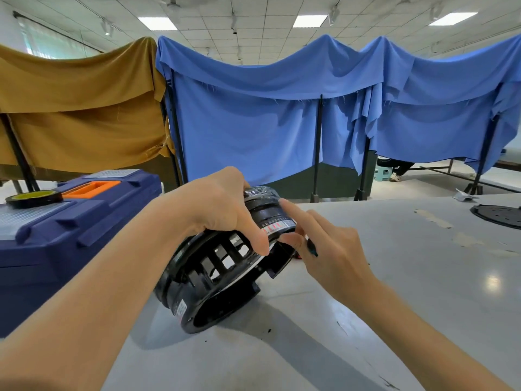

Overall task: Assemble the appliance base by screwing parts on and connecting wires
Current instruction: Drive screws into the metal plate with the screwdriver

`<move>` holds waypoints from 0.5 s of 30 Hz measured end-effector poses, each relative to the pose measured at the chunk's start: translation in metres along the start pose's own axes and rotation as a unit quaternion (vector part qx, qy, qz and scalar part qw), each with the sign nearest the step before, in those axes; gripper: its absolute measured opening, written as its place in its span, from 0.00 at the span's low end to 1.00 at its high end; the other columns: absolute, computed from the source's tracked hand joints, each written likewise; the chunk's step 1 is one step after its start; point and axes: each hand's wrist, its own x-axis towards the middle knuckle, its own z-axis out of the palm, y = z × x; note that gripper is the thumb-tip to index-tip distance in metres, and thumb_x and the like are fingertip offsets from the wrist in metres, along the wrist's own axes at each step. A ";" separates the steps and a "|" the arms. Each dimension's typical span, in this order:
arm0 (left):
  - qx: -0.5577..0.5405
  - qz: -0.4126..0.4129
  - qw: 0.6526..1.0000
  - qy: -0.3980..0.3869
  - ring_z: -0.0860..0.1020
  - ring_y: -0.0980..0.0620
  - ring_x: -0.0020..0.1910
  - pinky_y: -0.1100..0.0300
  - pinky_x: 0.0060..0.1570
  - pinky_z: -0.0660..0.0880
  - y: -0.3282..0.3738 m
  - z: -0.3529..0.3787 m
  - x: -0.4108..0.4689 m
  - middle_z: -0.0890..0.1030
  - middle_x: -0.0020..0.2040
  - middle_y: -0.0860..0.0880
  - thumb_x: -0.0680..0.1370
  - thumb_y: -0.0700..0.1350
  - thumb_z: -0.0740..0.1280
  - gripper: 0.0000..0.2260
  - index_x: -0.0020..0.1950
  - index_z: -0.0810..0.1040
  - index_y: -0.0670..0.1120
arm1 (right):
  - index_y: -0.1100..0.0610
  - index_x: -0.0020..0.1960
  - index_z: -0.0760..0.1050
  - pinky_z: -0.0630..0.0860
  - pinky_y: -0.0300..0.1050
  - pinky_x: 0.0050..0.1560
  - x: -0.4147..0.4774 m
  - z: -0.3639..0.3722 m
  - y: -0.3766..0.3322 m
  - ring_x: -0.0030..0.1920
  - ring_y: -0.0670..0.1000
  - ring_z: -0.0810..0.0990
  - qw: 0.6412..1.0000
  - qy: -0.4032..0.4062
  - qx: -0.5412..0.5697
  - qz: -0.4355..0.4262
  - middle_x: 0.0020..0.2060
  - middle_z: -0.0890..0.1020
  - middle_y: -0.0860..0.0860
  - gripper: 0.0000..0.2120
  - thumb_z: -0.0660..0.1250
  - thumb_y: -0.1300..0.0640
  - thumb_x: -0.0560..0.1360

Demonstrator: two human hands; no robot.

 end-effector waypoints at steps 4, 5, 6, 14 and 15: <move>0.103 0.018 0.994 0.012 0.81 0.44 0.36 0.46 0.40 0.80 0.007 0.017 -0.003 0.82 0.39 0.42 0.51 0.52 0.83 0.30 0.47 0.78 0.43 | 0.61 0.69 0.65 0.70 0.48 0.19 -0.016 -0.002 0.007 0.24 0.50 0.72 0.999 -0.036 -0.029 -0.022 0.36 0.80 0.53 0.23 0.57 0.46 0.82; 0.132 0.027 0.991 0.018 0.80 0.47 0.36 0.48 0.39 0.80 0.009 0.022 -0.003 0.81 0.38 0.45 0.52 0.52 0.83 0.29 0.46 0.77 0.45 | 0.62 0.70 0.64 0.70 0.46 0.19 -0.022 -0.003 0.009 0.25 0.49 0.72 0.998 -0.047 -0.034 -0.028 0.37 0.80 0.53 0.24 0.56 0.45 0.82; 0.161 0.036 0.986 0.026 0.79 0.48 0.37 0.49 0.40 0.81 0.010 0.028 -0.004 0.80 0.38 0.47 0.53 0.53 0.82 0.29 0.47 0.76 0.46 | 0.63 0.70 0.63 0.70 0.44 0.20 -0.027 -0.004 0.010 0.25 0.48 0.72 0.997 -0.055 -0.037 -0.034 0.37 0.81 0.53 0.25 0.56 0.45 0.83; 0.247 0.101 0.963 0.036 0.68 0.56 0.36 0.58 0.31 0.65 0.019 0.075 -0.017 0.71 0.40 0.54 0.59 0.53 0.79 0.26 0.42 0.63 0.51 | 0.63 0.75 0.57 0.58 0.36 0.26 -0.060 -0.012 0.022 0.26 0.47 0.72 0.991 -0.086 -0.048 -0.097 0.34 0.80 0.52 0.29 0.56 0.44 0.83; 0.257 0.107 0.960 0.035 0.67 0.55 0.37 0.58 0.32 0.64 0.019 0.081 -0.019 0.69 0.40 0.54 0.60 0.53 0.79 0.26 0.45 0.64 0.51 | 0.61 0.76 0.56 0.58 0.35 0.27 -0.065 -0.013 0.023 0.25 0.47 0.72 0.989 -0.092 -0.044 -0.105 0.33 0.80 0.52 0.29 0.57 0.44 0.82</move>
